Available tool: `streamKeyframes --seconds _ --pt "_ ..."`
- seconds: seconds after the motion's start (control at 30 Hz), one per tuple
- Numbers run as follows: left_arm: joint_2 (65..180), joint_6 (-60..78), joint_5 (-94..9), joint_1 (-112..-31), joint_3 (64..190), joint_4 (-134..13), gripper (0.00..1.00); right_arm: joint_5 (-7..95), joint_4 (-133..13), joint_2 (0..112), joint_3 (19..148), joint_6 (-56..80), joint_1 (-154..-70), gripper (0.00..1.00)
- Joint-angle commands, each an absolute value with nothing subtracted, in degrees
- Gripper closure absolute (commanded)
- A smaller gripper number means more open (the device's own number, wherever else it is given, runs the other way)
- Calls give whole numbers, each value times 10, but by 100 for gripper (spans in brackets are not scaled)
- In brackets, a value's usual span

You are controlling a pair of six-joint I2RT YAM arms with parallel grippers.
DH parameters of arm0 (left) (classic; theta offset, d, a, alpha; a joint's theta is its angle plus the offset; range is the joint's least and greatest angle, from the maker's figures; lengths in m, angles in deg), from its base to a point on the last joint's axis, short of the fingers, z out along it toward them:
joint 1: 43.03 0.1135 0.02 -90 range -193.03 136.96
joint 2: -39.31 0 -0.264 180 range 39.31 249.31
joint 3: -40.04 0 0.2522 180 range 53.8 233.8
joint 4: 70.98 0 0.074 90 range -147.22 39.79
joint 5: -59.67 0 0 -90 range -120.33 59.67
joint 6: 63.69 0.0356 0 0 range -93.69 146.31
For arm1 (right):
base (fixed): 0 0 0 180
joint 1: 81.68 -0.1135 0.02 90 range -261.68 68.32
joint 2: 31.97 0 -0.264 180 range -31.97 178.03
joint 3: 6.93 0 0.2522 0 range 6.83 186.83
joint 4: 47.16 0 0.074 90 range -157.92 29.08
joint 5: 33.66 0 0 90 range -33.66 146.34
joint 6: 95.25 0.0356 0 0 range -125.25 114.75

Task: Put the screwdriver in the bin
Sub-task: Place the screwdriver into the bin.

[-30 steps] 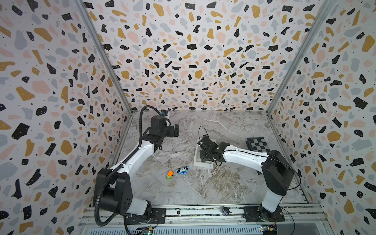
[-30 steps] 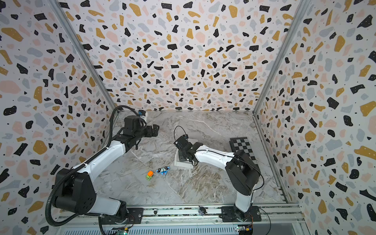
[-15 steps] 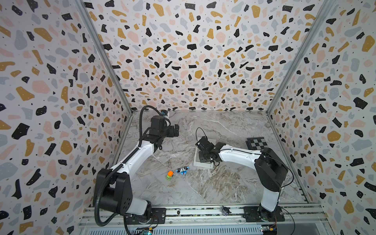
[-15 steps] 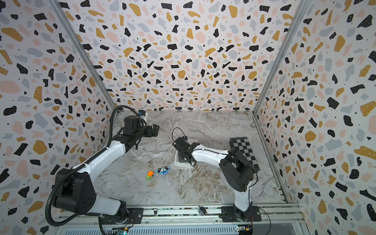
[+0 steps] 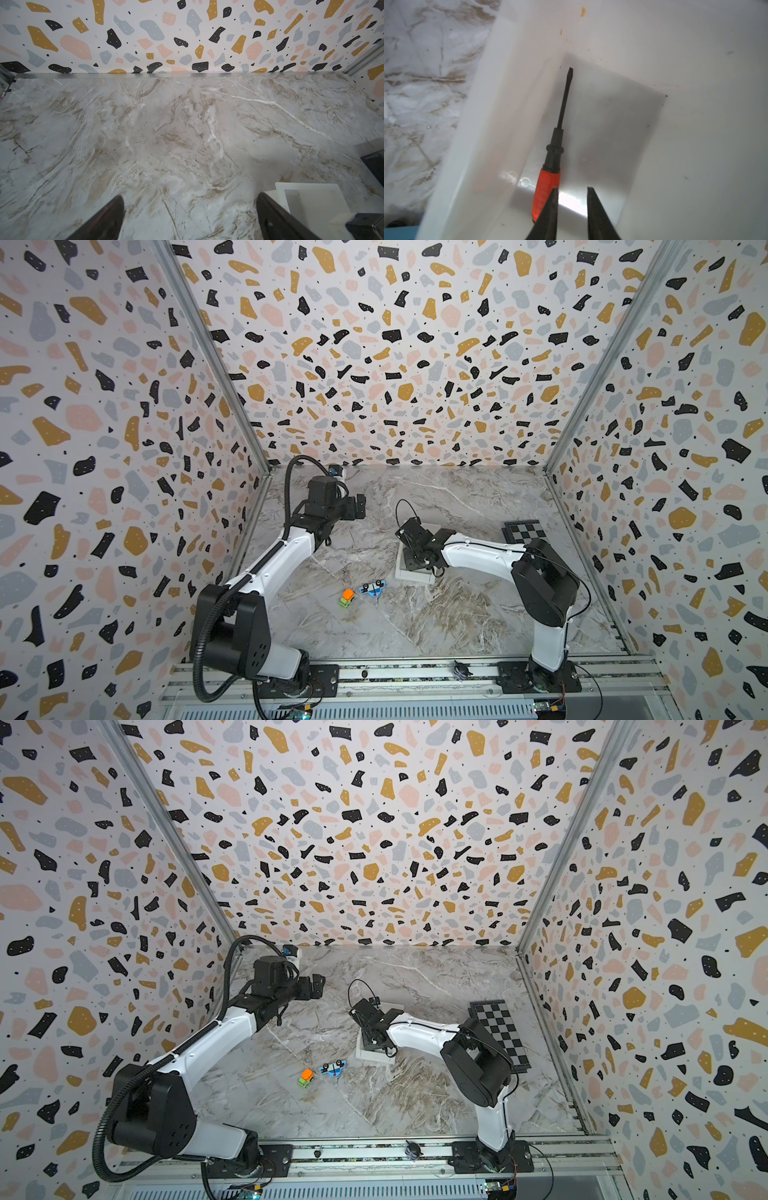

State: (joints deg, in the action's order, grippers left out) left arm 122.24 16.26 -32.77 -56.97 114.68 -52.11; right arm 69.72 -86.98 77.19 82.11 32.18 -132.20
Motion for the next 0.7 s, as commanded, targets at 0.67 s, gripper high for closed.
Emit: streamKeyframes --seconds 0.67 --pt "1201 166 -323 -561 1131 -543 0 664 -871 619 821 255 -1259 71"
